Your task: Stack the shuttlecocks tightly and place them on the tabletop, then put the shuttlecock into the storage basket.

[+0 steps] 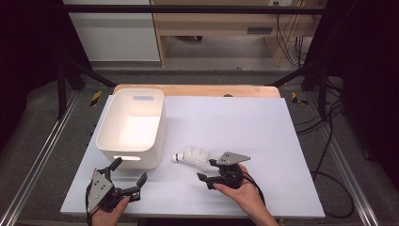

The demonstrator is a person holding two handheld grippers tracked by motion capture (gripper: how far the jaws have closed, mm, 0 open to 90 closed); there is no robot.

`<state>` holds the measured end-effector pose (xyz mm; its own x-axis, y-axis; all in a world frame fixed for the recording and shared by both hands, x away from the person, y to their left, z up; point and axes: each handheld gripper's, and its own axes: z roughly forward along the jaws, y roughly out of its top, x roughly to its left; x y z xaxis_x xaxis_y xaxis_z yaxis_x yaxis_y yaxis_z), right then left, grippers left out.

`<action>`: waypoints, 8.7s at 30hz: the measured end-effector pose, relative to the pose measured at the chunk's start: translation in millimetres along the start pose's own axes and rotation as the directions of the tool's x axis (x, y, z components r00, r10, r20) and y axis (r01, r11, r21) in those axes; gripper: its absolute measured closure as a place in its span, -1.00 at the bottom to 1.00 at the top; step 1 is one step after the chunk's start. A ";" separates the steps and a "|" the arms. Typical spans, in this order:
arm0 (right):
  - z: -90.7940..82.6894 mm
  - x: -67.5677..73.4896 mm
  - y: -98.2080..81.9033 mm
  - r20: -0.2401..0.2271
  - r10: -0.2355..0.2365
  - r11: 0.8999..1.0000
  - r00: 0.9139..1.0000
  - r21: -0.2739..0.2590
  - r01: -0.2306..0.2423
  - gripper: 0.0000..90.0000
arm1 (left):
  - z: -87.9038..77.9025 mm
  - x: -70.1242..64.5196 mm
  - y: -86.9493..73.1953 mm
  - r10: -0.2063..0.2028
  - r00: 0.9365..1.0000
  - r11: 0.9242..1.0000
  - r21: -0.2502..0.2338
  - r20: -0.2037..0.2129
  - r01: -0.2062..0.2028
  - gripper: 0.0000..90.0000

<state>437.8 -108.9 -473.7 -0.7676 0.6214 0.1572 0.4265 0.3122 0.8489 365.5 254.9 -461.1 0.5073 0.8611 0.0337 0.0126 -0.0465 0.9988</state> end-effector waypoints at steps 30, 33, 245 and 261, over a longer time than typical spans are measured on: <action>29.3 4.2 11.1 0.025 -0.131 0.990 0.991 0.050 0.130 0.07 | 1.0 0.7 0.2 0.004 1.000 1.000 0.004 0.007 -0.005 -0.98; 31.0 5.9 14.9 0.018 -0.139 0.989 0.990 0.046 0.138 0.10 | 0.9 0.7 0.2 0.004 1.000 1.000 0.004 0.008 -0.004 -0.98; 62.3 15.1 237.0 -0.027 -0.187 0.981 0.982 -0.057 0.185 0.99 | -12.0 14.1 -2.6 0.003 0.996 1.000 0.007 -0.090 -0.002 -0.98; 78.1 12.3 242.3 0.003 -0.206 0.978 0.979 -0.038 0.206 0.99 | -10.3 13.4 -3.5 -0.007 0.996 1.000 0.008 -0.088 0.008 -0.97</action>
<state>569.0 30.4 -305.4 -0.8372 0.5464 -0.0225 0.2411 0.4057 0.8816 363.4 271.8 -463.8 0.4297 0.9025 0.0296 0.0236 -0.0440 0.9988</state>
